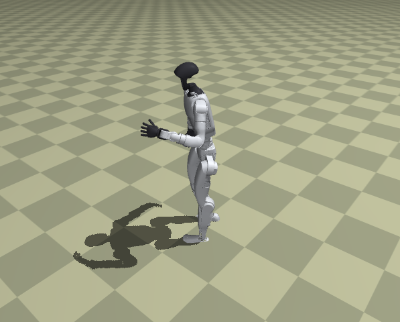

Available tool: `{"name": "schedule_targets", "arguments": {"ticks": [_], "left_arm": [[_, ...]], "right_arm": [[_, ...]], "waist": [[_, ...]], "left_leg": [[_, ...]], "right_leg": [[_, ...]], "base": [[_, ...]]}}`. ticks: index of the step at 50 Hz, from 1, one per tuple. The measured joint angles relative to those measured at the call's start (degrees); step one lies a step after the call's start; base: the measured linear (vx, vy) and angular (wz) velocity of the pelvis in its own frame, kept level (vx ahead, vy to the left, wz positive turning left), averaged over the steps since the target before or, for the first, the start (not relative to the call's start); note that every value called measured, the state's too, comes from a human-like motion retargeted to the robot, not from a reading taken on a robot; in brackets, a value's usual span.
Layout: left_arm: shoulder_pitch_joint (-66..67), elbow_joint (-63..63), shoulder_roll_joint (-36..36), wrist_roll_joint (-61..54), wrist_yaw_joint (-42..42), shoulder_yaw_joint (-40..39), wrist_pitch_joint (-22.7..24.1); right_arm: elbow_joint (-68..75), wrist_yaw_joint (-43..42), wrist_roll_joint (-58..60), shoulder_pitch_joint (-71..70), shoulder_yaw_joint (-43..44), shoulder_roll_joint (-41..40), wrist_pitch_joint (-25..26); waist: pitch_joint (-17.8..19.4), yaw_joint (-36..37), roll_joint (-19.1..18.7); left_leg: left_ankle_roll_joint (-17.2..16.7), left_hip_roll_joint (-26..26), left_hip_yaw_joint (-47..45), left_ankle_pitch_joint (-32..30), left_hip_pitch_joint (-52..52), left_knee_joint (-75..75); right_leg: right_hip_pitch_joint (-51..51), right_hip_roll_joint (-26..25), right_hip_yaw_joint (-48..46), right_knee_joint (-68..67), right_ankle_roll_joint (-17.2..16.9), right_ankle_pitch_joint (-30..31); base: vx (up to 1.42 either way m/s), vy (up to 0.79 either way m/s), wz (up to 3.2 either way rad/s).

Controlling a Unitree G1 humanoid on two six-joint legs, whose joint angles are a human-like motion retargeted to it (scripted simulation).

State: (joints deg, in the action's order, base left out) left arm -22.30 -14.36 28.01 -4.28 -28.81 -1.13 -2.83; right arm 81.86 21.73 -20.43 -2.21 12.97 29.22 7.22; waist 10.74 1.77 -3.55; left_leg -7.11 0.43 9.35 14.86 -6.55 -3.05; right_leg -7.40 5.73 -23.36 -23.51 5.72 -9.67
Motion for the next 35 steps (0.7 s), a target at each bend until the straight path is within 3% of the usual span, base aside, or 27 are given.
{"name": "schedule_targets", "arguments": {"ticks": [19, 35], "left_arm": [[-1.85, 1.28, 1.99, 7.46, 1.74, 0.7, -1.29], [1.01, 3.74, 5.8, 18.73, 7.98, -0.17, -2.24]], "right_arm": [[1.84, 6.08, 2.7, -2.3, -1.61, 0.28, 0.92], [-3.78, 3.73, 6.71, -7.44, 1.68, 6.08, -0.71]], "waist": [[-0.3, 0.12, 0.64], [-0.04, 1.82, 0.23]], "left_leg": [[-0.04, 0.16, 0.0, -0.62, -1.64, 0.0], [0.29, 0.02, 0.27, -1.16, -2.57, -0.02]], "right_leg": [[-2.19, -0.02, 0.45, -0.82, 0.19, 0.86], [-3.36, 0.16, 0.58, -1.04, 0.23, 0.82]], "base": [[0.0, 0.0, 0.0], [0.0, 0.0, 0.0]]}}
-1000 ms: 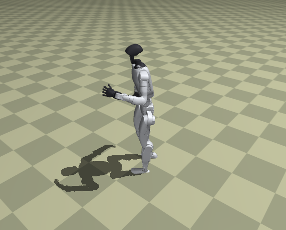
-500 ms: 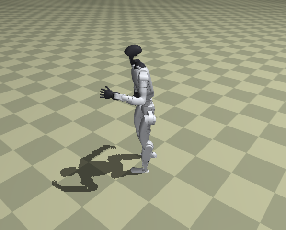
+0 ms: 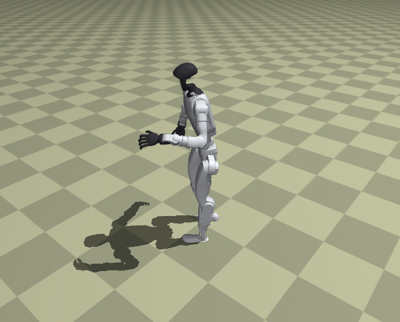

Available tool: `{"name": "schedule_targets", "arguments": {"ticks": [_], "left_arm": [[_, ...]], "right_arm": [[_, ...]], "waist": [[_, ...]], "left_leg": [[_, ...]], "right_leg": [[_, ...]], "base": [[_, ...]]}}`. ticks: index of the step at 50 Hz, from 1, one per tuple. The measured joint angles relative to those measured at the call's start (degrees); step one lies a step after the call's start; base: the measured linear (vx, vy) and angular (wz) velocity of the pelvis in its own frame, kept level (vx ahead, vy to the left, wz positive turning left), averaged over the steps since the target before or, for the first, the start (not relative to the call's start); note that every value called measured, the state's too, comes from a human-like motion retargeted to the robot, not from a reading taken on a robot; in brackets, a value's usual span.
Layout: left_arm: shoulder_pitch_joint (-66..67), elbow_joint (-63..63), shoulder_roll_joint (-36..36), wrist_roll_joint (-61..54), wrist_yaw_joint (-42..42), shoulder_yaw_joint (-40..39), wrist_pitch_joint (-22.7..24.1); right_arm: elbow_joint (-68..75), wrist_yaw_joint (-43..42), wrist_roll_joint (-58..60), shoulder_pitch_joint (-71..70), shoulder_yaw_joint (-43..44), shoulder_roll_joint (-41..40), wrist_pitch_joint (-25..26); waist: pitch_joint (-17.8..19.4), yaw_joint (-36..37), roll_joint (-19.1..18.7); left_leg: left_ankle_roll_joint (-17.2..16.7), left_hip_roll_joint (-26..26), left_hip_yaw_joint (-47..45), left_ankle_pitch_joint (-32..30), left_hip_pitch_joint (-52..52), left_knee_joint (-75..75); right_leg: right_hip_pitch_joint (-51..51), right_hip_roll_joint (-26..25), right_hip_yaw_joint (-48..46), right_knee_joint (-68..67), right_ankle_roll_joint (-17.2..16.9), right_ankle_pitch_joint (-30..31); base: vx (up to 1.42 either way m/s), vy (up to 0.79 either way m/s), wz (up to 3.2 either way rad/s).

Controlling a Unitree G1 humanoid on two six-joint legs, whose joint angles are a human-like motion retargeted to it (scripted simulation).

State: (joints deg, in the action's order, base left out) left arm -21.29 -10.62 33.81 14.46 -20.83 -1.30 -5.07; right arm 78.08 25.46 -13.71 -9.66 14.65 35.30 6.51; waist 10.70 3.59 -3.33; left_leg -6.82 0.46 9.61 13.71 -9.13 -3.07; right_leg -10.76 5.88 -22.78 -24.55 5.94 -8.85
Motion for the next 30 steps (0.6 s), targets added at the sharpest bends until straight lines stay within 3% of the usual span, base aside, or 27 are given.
{"name": "schedule_targets", "arguments": {"ticks": [13, 30], "left_arm": [[12.12, 9.26, 5.54, 5.86, 8.45, -8.67, -1.28], [15.81, 16.0, 6.49, 4.58, 13.11, -10.84, 0.25]], "right_arm": [[-4.51, -6.24, 2.09, -5.77, 3.92, 15.23, -0.98], [-5.52, -11.25, 1.49, -5.3, 7.4, 19.63, -2.8]], "waist": [[1.17, 1.36, -1.55], [1.86, 1.41, -3.73]], "left_leg": [[-0.37, 0.33, 0.24, -0.76, -1.14, -0.04], [-1.1, 1.1, 0.5, -1.44, -2.08, -0.03]], "right_leg": [[0.04, -0.68, -0.89, 2.54, 0.01, 0.24], [0.55, -1.78, -2.27, 5.29, -0.15, 0.88]], "base": [[0.0, 0.0, 0.0], [0.0, 0.0, 0.0]]}}
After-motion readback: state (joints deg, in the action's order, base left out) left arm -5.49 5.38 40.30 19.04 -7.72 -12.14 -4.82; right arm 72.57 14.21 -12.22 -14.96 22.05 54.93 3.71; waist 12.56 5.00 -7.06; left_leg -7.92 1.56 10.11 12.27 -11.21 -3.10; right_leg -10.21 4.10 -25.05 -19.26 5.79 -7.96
